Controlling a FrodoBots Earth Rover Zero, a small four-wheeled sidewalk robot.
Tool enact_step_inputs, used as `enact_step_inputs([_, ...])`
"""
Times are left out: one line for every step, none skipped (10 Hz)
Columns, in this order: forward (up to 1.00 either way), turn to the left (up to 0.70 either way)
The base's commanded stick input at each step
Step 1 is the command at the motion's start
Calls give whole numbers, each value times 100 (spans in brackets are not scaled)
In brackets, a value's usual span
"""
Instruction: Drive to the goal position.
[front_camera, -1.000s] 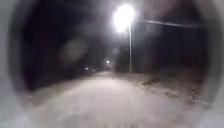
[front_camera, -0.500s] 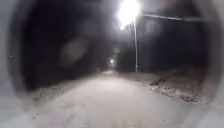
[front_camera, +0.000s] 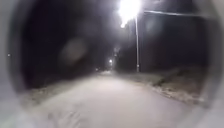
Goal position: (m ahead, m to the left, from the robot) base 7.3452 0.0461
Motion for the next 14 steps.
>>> enact_step_inputs([100, 0])
enact_step_inputs([100, 0])
enact_step_inputs([100, 0])
enact_step_inputs([100, 0])
enact_step_inputs([100, 3])
enact_step_inputs([100, 8])
enact_step_inputs([100, 35])
enact_step_inputs([100, 15])
enact_step_inputs([100, 0])
enact_step_inputs([100, 0])
enact_step_inputs([100, 0])
enact_step_inputs([100, 0])
enact_step_inputs([100, 0])
enact_step_inputs([100, 0])
